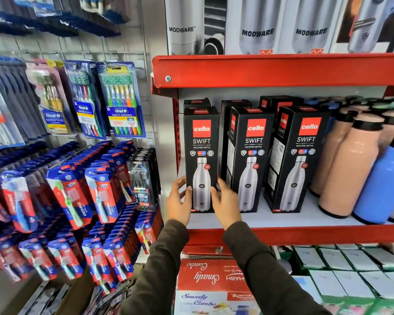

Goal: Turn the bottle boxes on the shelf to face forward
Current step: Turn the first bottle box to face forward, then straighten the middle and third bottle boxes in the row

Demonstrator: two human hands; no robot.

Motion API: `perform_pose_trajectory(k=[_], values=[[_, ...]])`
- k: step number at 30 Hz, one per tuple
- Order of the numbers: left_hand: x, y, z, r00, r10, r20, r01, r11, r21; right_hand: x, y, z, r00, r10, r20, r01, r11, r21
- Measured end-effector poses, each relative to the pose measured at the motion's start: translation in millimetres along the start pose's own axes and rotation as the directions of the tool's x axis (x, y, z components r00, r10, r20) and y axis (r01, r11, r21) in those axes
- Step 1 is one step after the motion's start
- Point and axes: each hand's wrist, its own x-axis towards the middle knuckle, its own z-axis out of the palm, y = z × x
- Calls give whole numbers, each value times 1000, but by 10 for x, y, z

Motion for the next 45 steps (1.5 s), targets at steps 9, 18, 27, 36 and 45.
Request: perform_pose_trajectory(k=[9, 18, 27, 36, 45], values=[[-110, 58, -56, 1000, 12, 0, -12, 1000, -21, -85, 2, -27, 998, 58, 7, -58, 995, 83], [-367, 144, -142, 999, 38, -35, -40, 997, -64, -329, -21, -121, 999, 48, 6, -49, 981, 189], [-606, 204, -185, 997, 26, -79, -34, 995, -92, -580, -126, -231, 996, 78, -33, -68, 968, 242], [-707, 251, -161, 993, 40, -115, -49, 996, -79, -672, -152, -280, 992, 119, -32, -107, 958, 266], [-870, 316, 76, 910, 112, -398, -98, 994, 54, -710, -81, -476, 988, 15, -156, 19, 976, 216]])
